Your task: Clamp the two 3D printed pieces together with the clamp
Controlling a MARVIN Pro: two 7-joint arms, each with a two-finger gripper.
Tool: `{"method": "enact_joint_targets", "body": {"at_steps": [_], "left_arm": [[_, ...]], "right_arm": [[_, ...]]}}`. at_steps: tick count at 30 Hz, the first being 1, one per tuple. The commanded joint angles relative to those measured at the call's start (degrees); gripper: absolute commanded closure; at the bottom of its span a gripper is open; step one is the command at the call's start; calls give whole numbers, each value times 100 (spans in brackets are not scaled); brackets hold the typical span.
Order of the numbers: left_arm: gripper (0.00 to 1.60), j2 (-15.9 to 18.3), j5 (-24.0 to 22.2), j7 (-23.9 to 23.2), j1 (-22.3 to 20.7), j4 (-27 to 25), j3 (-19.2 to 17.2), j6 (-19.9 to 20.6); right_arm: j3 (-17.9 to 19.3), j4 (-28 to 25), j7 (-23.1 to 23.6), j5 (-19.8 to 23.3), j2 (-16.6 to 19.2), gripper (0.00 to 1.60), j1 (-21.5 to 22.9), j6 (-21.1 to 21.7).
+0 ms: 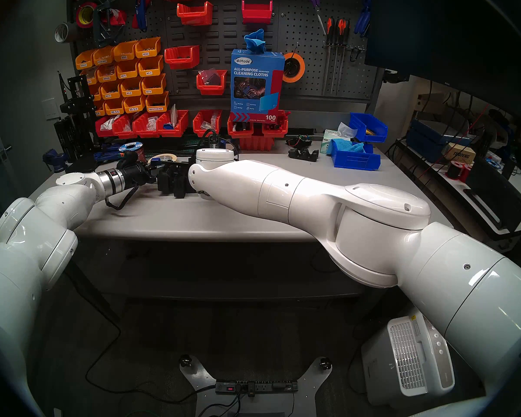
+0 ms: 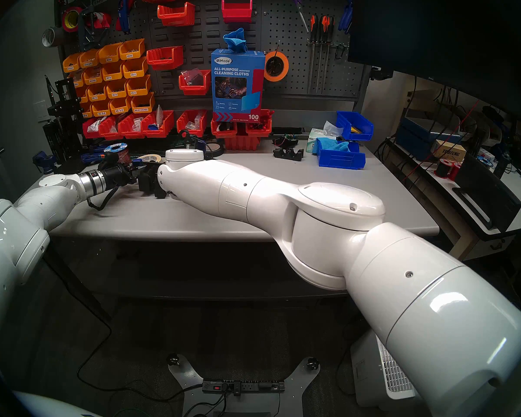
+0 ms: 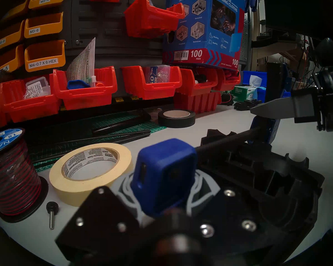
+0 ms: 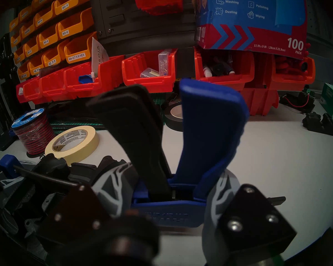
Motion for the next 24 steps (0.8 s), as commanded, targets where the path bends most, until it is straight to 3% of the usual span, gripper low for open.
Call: {"method": "enact_joint_targets", "body": {"at_steps": [1,20,21,22,24], "left_arm": [[160,-173,-20,-122,-273,-244,-24,-62],[160,-199,-23,-125,-274,-264,-28,-64],[160,-193,-23,-123,-273,-263,-29,-65],[160,-144,-20,-114,-268,-238,-29,-64],[160,-215,-24,-128,-276,-274,-31,-65]], "right_arm": [[26,-249,348,26,-498,160,67,17],[26,-129,423,61,-597,159,77,62],[27,-121,427,62,-598,132,79,65],[30,-106,426,61,-563,124,90,69],[26,-103,437,67,-628,89,77,69]]}}
